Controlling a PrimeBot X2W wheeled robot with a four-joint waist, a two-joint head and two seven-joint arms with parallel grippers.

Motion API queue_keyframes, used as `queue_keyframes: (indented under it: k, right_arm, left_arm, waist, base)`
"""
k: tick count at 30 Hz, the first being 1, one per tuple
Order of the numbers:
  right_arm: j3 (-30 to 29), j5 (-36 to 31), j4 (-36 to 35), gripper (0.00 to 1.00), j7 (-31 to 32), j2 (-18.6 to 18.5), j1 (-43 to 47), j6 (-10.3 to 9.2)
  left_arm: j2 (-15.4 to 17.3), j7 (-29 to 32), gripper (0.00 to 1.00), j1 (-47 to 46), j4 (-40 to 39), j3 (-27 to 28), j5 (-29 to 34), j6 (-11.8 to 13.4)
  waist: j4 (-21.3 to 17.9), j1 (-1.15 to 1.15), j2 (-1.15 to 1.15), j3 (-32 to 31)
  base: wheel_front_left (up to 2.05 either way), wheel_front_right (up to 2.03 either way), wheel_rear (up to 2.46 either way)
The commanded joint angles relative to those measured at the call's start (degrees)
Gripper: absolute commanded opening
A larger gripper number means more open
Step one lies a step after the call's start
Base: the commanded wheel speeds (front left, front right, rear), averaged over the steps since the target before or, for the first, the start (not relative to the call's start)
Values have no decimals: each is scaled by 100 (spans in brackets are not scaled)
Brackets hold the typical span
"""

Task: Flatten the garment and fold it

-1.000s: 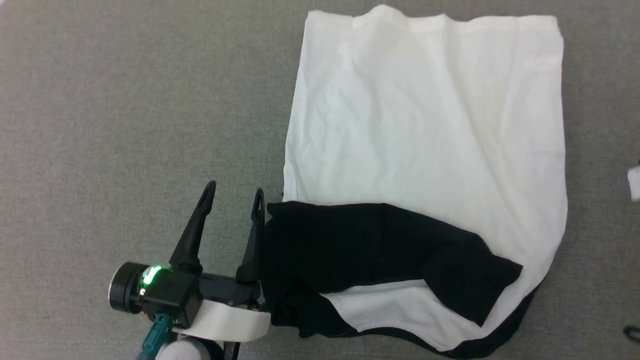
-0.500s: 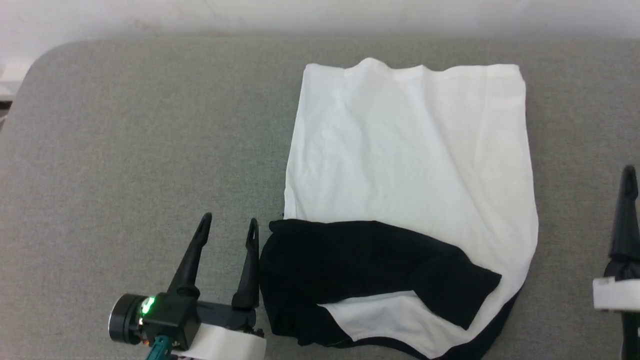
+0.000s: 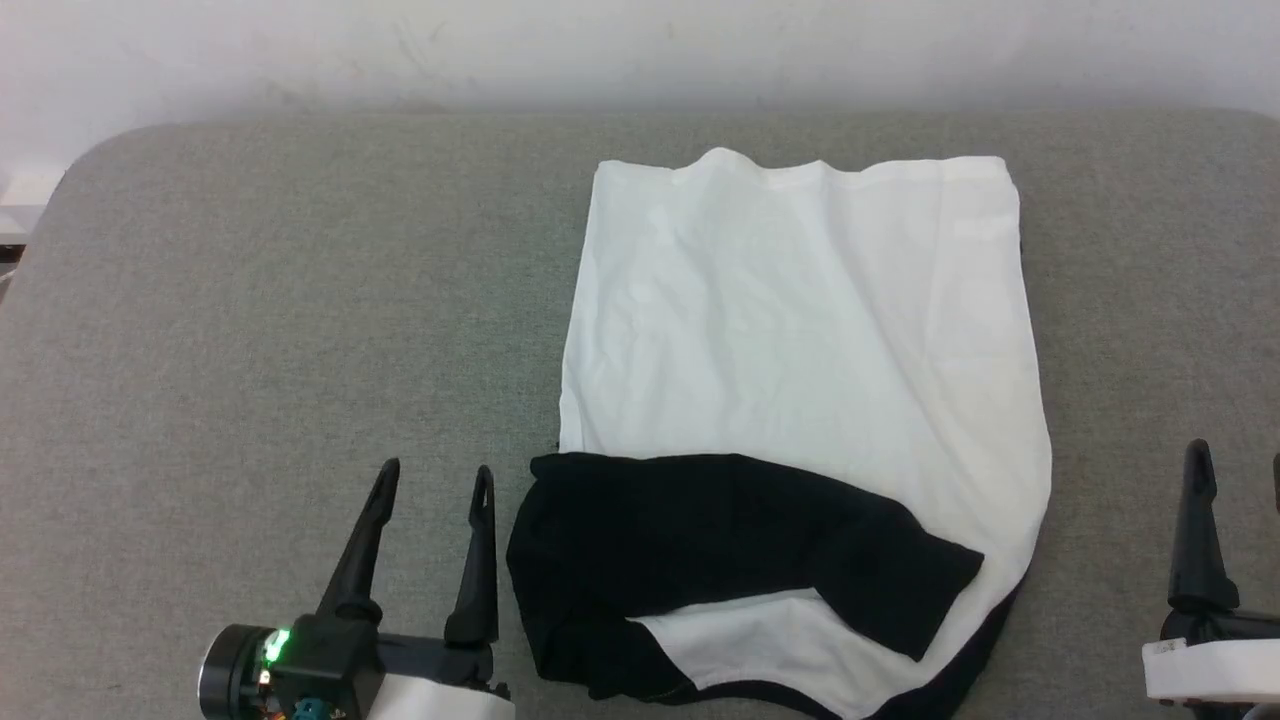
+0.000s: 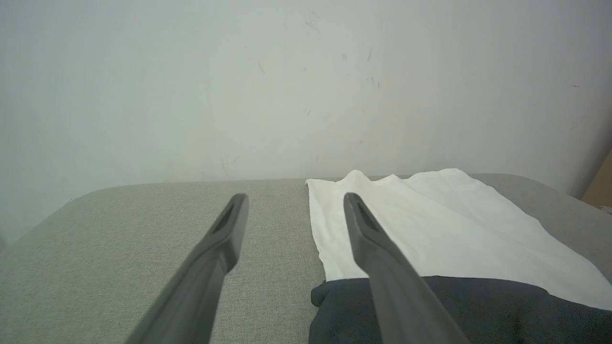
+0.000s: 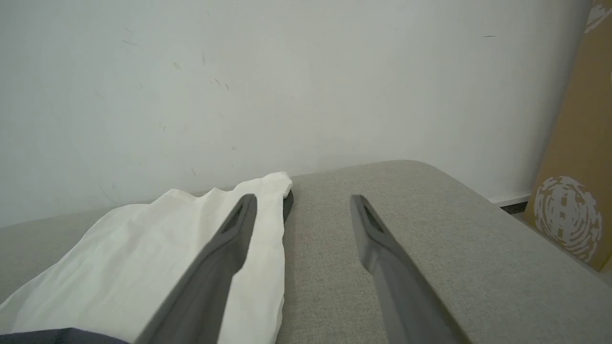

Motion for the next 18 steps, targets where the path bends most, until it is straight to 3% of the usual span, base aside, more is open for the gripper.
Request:
queue_keyframes:
  k: [1, 13, 18]
  right_arm:
    - [14, -31, -8, 100, -45, 16, -49, -4]
    - [-97, -371, -155, 100, -29, 17, -440, -4]
    - [-206, -557, -294, 100, 357, 17, -887, -4]
  left_arm:
    - [-17, -27, 100, 21, -19, 22, 66, 21]
    - [-20, -27, 100, -130, -1, -41, 99, 25]
    - [-21, -27, 100, -219, 14, -63, 94, 1]
  waist:
    - [-14, 0, 0, 32]
    - [-72, 0, 0, 228]
    - [-105, 0, 0, 394]
  base:
    - [0, 0, 0]
    - [0, 0, 0]
    - [0, 0, 0]
